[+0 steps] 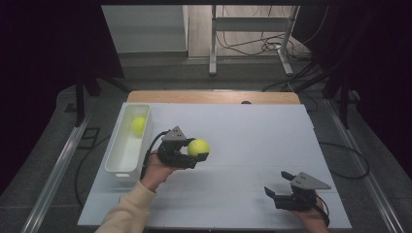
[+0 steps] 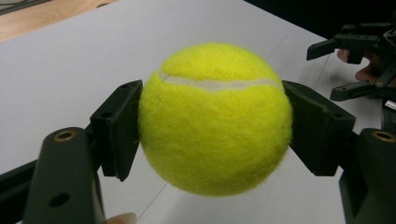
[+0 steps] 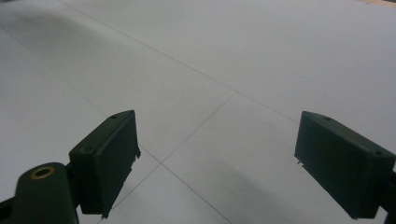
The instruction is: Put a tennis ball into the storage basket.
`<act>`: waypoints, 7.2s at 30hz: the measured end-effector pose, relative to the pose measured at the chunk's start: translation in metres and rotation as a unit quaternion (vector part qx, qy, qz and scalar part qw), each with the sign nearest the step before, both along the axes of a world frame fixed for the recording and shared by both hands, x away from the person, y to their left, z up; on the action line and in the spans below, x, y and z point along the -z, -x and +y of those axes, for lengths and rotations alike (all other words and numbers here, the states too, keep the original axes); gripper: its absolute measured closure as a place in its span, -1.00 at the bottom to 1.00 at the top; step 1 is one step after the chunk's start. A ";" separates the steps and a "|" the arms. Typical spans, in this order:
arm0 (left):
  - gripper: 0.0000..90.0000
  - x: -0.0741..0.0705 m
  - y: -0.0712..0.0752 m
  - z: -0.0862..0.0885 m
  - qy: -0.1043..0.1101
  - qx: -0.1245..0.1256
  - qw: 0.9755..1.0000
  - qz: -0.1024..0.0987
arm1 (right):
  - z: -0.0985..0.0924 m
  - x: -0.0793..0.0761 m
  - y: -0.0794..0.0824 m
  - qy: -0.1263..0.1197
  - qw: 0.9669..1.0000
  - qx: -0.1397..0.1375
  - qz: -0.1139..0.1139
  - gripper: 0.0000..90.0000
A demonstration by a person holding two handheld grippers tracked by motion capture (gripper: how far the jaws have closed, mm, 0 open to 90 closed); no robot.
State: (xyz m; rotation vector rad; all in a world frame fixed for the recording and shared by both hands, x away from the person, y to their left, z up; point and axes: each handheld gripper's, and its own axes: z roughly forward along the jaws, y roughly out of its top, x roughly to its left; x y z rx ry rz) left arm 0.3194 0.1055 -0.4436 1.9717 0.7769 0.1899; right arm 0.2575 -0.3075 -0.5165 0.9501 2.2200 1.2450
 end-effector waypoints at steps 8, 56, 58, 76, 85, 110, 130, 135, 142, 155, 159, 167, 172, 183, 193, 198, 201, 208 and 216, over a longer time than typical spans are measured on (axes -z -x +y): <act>-0.41 -0.008 0.003 0.006 0.008 -0.004 1.000 -0.011 | 0.000 0.000 0.000 0.000 1.000 0.000 -0.001 -0.69; -0.41 -0.032 0.009 0.040 0.030 -0.049 0.997 -0.044 | 0.000 -0.001 0.000 0.000 1.000 0.002 -0.002 -0.69; -0.41 -0.032 0.008 0.041 0.029 -0.052 0.997 -0.045 | 0.000 -0.001 0.000 0.000 1.000 0.002 -0.002 -0.69; -0.41 -0.036 0.007 0.062 0.032 -0.082 0.995 -0.050 | 0.000 0.000 0.000 0.001 1.000 0.002 -0.002 -0.69; -0.41 -0.036 0.006 0.071 0.032 -0.097 0.993 -0.051 | 0.000 0.000 0.000 0.002 1.000 0.002 -0.002 -0.69; -0.41 -0.031 0.000 0.107 0.028 -0.157 0.986 -0.046 | 0.000 0.000 0.000 0.002 1.000 0.004 -0.001 -0.69; -0.41 -0.027 -0.003 0.133 0.024 -0.198 0.979 -0.042 | 0.000 0.000 0.000 0.003 1.000 0.003 -0.002 -0.69; -0.41 -0.027 -0.001 0.140 0.016 -0.213 0.976 -0.051 | 0.000 0.000 0.000 0.003 1.000 0.003 -0.002 -0.69; -0.41 -0.027 -0.001 0.152 0.012 -0.230 0.972 -0.052 | 0.000 0.000 0.000 0.005 1.000 0.004 -0.002 -0.69; -0.41 -0.025 -0.001 0.172 0.012 -0.260 0.964 -0.046 | 0.000 0.000 0.000 0.004 1.000 0.007 0.001 -0.68; -0.41 -0.024 -0.001 0.178 0.009 -0.269 0.962 -0.044 | 0.000 0.000 0.000 0.004 1.000 0.007 0.000 -0.68; -0.41 -0.022 -0.002 0.181 -0.008 -0.279 0.959 -0.043 | 0.000 0.000 0.000 0.004 1.000 0.007 0.001 -0.68; -0.41 -0.019 -0.005 0.181 -0.016 -0.282 0.958 -0.039 | 0.000 0.000 0.000 0.004 1.000 0.007 0.001 -0.68; -0.41 -0.009 -0.013 0.183 -0.036 -0.287 0.957 -0.017 | 0.000 0.001 0.000 0.005 1.000 0.007 0.001 -0.68; -0.41 0.000 -0.021 0.185 -0.062 -0.283 0.957 0.015 | 0.000 0.001 0.000 0.005 1.000 0.007 0.001 -0.68; -0.41 0.003 -0.025 0.181 -0.097 -0.276 0.956 0.027 | 0.000 0.001 0.000 0.005 1.000 0.007 0.001 -0.68; -0.41 0.004 -0.027 0.180 -0.101 -0.273 0.956 0.035 | 0.000 0.001 0.000 0.005 1.000 0.007 0.001 -0.68; -0.41 0.007 -0.031 0.179 -0.120 -0.264 0.956 0.049 | 0.000 0.001 0.000 0.005 1.000 0.008 0.001 -0.68; -0.41 0.007 -0.031 0.179 -0.125 -0.262 0.956 0.052 | -0.001 0.000 0.000 0.006 1.000 0.008 0.000 -0.68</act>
